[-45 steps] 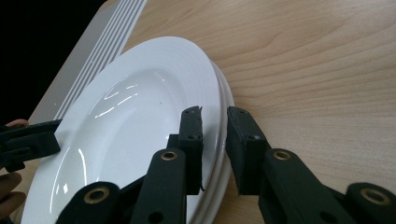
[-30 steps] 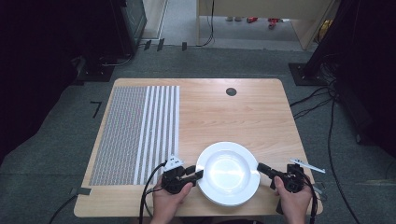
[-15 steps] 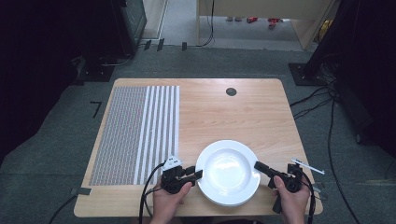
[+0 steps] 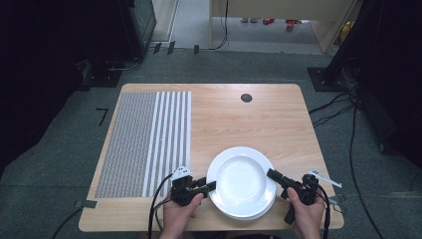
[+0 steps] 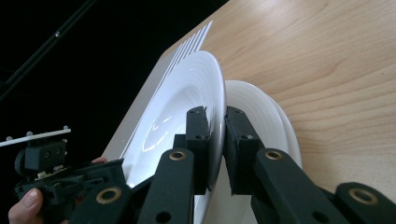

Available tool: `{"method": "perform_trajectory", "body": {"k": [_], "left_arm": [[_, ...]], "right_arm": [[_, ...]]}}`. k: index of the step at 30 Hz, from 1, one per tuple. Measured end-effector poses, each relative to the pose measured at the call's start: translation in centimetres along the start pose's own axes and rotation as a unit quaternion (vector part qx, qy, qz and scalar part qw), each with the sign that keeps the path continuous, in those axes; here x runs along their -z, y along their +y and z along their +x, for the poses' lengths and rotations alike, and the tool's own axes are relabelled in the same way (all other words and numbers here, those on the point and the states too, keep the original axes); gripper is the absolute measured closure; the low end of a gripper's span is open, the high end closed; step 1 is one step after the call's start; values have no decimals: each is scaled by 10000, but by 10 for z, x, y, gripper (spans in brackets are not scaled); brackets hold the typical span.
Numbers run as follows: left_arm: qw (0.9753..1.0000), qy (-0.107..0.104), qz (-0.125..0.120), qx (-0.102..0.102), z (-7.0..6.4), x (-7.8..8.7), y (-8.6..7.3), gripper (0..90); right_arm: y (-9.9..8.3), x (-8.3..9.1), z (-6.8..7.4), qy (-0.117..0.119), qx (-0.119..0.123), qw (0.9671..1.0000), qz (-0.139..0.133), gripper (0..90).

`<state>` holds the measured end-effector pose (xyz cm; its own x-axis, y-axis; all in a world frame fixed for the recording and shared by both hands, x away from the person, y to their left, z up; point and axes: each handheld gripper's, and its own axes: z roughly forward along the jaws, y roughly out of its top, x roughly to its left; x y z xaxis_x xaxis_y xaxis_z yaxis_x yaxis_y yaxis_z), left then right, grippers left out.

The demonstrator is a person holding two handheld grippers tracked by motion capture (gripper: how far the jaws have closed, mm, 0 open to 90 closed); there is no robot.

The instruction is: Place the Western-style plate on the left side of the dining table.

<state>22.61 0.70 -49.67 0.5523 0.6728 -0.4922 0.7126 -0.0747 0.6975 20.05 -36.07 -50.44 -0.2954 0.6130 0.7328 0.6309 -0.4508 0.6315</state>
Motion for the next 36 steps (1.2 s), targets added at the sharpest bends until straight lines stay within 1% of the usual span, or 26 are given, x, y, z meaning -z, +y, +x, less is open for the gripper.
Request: {"method": "perform_trajectory", "body": {"k": [2, 4, 6, 8, 9, 12, 17, 20, 22, 24, 32, 36], "left_arm": [[10000, 27, -43, -39, -1, 1, 0, 599], [10000, -11, -79, 9, 0, 2, 0, 616], [9999, -62, -100, 75, 2, 2, 0, 630], [9994, -179, -140, 254, 5, 3, 0, 650], [9992, -205, -173, 301, 6, 4, 0, 662], [9989, -235, -217, 338, 7, 4, -1, 670], [9980, -307, -272, 475, 9, 6, 0, 692], [9978, -292, -313, 515, 10, 8, 1, 699], [9976, -273, -341, 542, 11, 9, 2, 704], [9973, -277, -374, 568, 12, 12, 3, 712], [9964, -180, -490, 674, 21, 26, 11, 733], [9952, -147, -609, 749, 25, 33, 16, 743]], "right_arm": [[-1, -1, 1, 2, 36, 10000, -62, 829], [-2, -3, 2, -18, 14, 9999, -125, 829], [-4, -4, 1, -9, -15, 9998, -205, 832], [-4, -5, 1, 0, -68, 9997, -233, 832], [-5, -6, 1, -29, -79, 9997, -217, 831], [-7, -8, 2, -41, -129, 9994, -308, 832], [-8, -11, 3, -122, -156, 9992, -335, 823], [-8, -13, 6, -142, -147, 9991, -383, 822], [-8, -15, 8, -134, -125, 9990, -420, 823], [-9, -16, 10, -102, -151, 9988, -452, 823], [-7, -27, 21, -9, -128, 9992, -385, 821], [-7, -36, 25, 51, -202, 9992, -328, 819]]}}
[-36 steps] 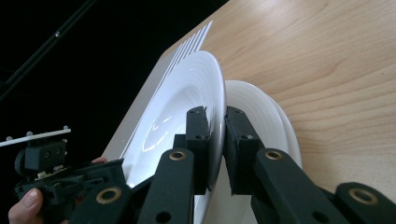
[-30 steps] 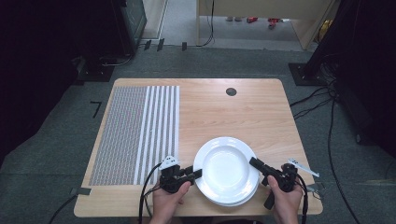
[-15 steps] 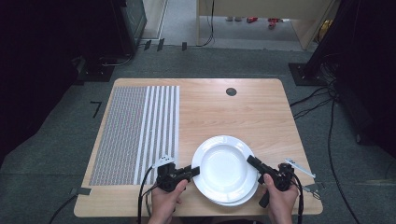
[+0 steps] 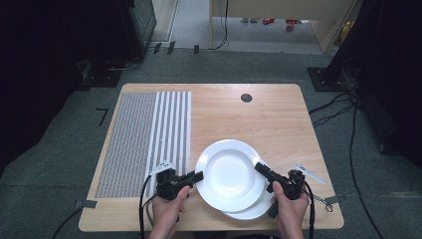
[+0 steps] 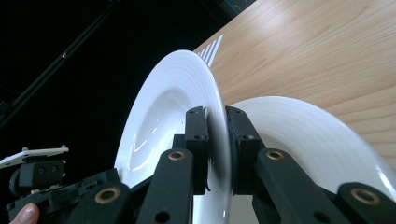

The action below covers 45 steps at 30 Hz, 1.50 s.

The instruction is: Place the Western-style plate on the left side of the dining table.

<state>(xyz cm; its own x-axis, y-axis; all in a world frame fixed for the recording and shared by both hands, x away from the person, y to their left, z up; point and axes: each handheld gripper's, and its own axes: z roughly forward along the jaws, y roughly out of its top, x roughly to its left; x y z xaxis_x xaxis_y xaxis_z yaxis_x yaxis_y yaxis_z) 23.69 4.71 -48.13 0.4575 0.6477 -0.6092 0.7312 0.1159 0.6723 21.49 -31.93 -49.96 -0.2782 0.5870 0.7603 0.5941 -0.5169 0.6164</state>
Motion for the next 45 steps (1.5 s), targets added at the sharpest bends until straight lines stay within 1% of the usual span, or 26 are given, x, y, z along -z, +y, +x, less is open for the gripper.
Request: {"method": "perform_trajectory", "body": {"k": [6, 11, 16, 19, 24, 27, 31, 34, 37, 42, 45], "left_arm": [[9999, -25, -133, 61, 6, 9, 7, 751], [9995, -56, -276, 115, 11, 19, 15, 754], [9989, -12, -423, 198, 19, 32, 24, 757], [9988, 2, -429, 250, 26, 39, 30, 759], [9979, 43, -548, 332, 35, 51, 37, 764], [9970, 109, -654, 392, 41, 59, 42, 765], [9962, 196, -743, 420, 49, 69, 47, 765], [9945, 292, -881, 492, 54, 78, 52, 766], [9921, 368, -1048, 585, 59, 88, 56, 772], [9911, 459, -1079, 622, 71, 103, 64, 776], [9904, 535, -1089, 666, 82, 111, 70, 776]], "right_arm": [[3, -12, 7, 53, -34, 10000, 68, 819], [9, -24, 18, 110, -5, 9999, 62, 819], [13, -40, 30, 171, 17, 9998, 119, 820], [14, -50, 36, 199, 24, 9997, 170, 820], [15, -69, 45, 252, -37, 9993, 280, 819], [15, -80, 52, 290, -37, 9990, 327, 820], [16, -95, 60, 342, -12, 9986, 411, 820], [16, -107, 67, 392, -29, 9980, 485, 819], [15, -121, 74, 450, -80, 9973, 574, 819], [12, -144, 83, 524, -174, 9960, 699, 818], [8, -157, 88, 537, -202, 9953, 775, 817]]}}
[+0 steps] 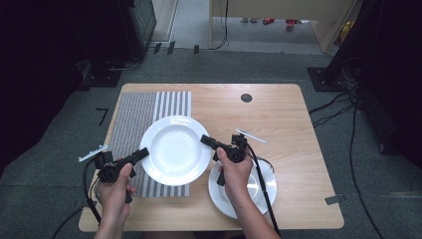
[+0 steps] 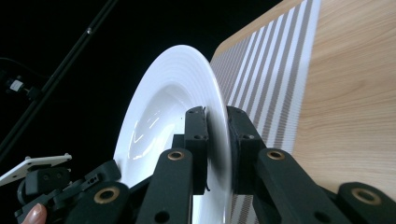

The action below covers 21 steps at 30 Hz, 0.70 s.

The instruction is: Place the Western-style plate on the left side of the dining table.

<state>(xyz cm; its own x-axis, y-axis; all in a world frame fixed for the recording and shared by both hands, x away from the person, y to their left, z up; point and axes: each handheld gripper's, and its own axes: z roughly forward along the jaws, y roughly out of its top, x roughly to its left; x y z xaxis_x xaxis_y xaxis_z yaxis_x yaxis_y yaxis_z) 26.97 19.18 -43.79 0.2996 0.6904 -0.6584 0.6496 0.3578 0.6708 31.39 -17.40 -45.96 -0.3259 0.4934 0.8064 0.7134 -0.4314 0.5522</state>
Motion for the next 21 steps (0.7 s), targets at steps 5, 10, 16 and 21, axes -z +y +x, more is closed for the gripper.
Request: {"method": "perform_trajectory", "body": {"k": [5, 10, 16, 21], "left_arm": [[9999, 84, -21, 78, 16, 4, 17, 779], [9998, 132, -18, 132, 30, 2, 35, 780], [9993, 239, 4, 281, 50, -4, 56, 776], [9989, 319, -22, 337, 61, -7, 68, 777]], "right_arm": [[-1, -23, 8, -18, -17, 9999, 98, 817], [3, -42, 14, -31, 11, 9999, 144, 819], [9, -67, 19, -118, 9, 9997, 214, 822], [13, -87, 19, -134, -97, 9996, 207, 822]]}}
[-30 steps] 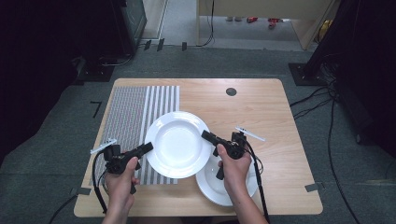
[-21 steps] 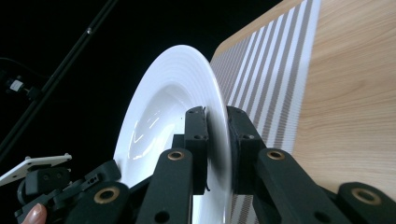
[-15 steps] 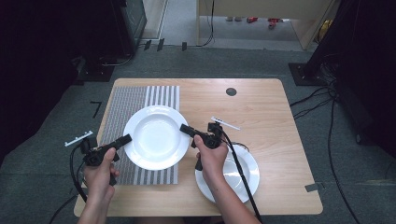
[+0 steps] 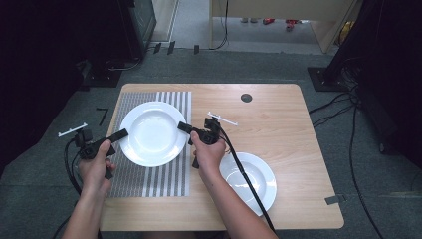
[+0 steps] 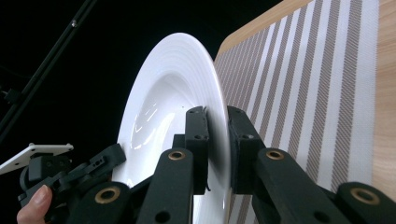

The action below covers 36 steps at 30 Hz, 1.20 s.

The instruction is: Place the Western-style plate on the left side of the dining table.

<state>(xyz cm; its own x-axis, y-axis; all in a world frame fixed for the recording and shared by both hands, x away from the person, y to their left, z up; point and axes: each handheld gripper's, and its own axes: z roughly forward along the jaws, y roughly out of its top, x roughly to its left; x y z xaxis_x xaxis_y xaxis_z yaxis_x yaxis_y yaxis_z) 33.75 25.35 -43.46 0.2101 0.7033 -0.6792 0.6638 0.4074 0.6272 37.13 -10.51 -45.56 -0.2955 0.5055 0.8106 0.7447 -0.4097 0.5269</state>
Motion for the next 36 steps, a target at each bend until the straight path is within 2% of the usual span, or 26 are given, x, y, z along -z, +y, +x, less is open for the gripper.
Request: {"method": "perform_trajectory", "body": {"k": [10, 15, 20, 24, 30, 36], "left_arm": [[9998, 120, 20, 152, 23, -17, 20, 783], [9994, 220, 126, 232, 35, -33, 25, 786], [9985, 378, 263, 286, 48, -47, 28, 785], [9975, 507, 317, 372, 59, -55, 30, 781], [9961, 631, 429, 435, 73, -62, 28, 772], [9947, 774, 540, 412, 78, -68, 25, 765]], "right_arm": [[7, -35, -11, -96, -203, 9997, 40, 817], [9, -50, -25, -189, -357, 9991, 87, 812], [6, -63, -38, -395, -517, 9977, 209, 804], [2, -74, -45, -525, -641, 9962, 270, 802], [-2, -86, -50, -695, -693, 9945, 368, 801], [-6, -92, -58, -788, -756, 9930, 448, 797]]}}
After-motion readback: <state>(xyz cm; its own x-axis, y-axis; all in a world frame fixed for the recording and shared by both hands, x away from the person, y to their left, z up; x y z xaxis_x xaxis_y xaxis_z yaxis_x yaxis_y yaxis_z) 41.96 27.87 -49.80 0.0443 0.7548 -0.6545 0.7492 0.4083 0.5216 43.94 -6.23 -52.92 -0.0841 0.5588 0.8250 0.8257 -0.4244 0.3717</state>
